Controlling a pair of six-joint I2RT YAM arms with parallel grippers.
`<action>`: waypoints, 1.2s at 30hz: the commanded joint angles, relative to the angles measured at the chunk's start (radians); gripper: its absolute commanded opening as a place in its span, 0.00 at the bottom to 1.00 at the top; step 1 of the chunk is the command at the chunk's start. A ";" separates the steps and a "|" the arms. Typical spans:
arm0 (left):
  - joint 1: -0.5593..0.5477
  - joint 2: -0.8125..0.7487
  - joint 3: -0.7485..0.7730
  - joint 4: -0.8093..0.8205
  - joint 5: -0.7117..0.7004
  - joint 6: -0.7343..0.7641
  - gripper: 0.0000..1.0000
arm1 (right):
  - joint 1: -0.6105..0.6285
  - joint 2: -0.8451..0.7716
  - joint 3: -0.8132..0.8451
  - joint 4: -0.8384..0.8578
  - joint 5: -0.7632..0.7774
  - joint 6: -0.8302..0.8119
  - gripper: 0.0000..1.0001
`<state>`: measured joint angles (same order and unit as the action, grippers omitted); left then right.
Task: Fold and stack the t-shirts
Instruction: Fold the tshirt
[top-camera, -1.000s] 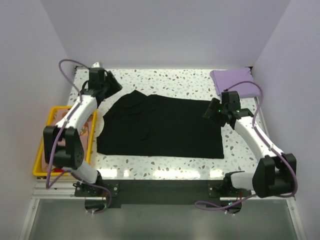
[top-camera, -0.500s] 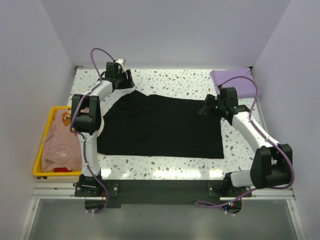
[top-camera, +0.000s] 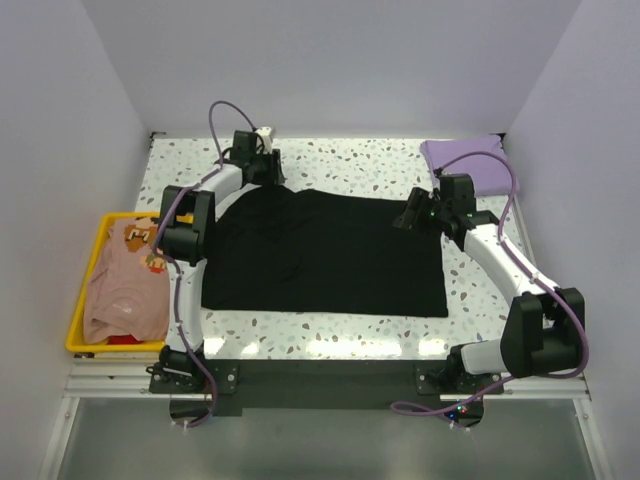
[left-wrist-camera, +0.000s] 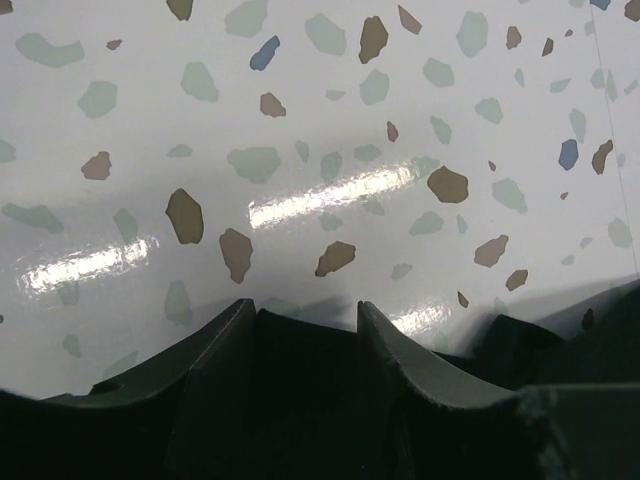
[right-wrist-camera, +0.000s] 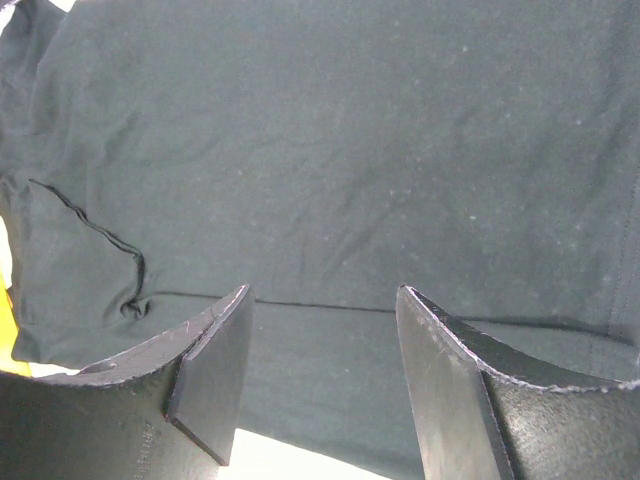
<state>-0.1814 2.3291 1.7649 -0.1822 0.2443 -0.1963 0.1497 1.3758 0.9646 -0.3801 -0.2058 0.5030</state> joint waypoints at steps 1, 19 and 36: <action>0.003 -0.031 -0.018 -0.013 -0.028 0.023 0.50 | 0.001 -0.015 -0.006 0.029 -0.018 -0.020 0.63; 0.003 -0.142 -0.028 -0.002 -0.094 0.049 0.00 | -0.001 -0.009 -0.010 0.037 -0.003 -0.020 0.63; 0.017 -0.275 -0.080 0.061 -0.135 0.023 0.00 | -0.001 0.000 -0.033 0.047 0.036 -0.017 0.63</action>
<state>-0.1753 2.1139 1.7081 -0.1726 0.1242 -0.1650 0.1497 1.3758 0.9401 -0.3725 -0.1921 0.5026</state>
